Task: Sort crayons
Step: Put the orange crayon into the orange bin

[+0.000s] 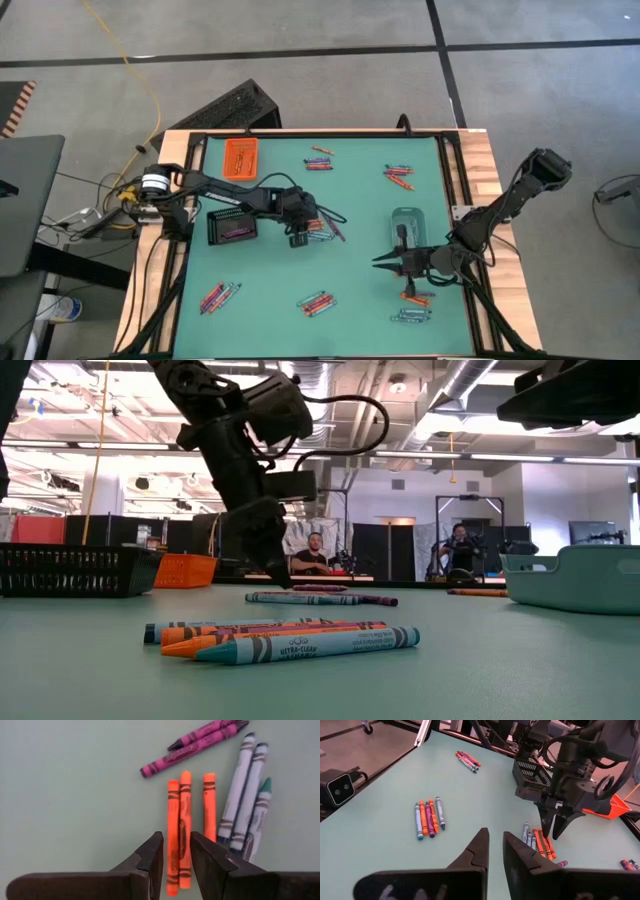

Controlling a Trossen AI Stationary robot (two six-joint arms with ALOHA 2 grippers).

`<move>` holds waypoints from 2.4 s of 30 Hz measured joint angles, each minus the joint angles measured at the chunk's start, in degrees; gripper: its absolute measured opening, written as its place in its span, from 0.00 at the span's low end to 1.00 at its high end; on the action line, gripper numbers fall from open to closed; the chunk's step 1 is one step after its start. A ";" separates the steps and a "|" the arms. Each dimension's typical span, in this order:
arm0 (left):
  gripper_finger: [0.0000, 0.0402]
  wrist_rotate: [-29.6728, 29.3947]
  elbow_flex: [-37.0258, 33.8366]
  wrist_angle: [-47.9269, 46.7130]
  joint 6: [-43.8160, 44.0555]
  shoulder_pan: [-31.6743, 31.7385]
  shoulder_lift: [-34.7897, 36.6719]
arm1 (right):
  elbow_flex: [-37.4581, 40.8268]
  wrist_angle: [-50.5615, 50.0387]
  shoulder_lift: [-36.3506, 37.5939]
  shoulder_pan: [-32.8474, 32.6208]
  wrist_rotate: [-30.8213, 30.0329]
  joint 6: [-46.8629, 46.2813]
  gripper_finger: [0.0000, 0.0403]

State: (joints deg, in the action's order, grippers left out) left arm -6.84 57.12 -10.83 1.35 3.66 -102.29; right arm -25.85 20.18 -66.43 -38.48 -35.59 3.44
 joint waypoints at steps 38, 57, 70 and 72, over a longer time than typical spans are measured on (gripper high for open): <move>0.03 -0.99 -5.68 -4.52 2.43 1.31 0.32 | 0.00 -0.29 -0.02 0.00 0.04 0.02 0.13; 0.03 -6.91 -3.15 -13.66 -0.62 2.06 14.79 | 0.00 -0.19 -0.02 0.00 0.04 -0.39 0.13; 0.03 -14.23 -3.15 -25.36 5.97 20.25 23.47 | -0.02 1.42 -0.02 1.94 -0.09 -0.42 0.13; 0.03 -15.59 -3.15 -26.12 10.08 23.26 23.47 | -0.02 1.38 -0.02 2.38 -0.11 -0.45 0.13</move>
State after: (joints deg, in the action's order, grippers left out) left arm -22.43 53.98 -36.95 11.43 26.92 -78.83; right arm -25.87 21.56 -66.46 -36.10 -35.70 2.99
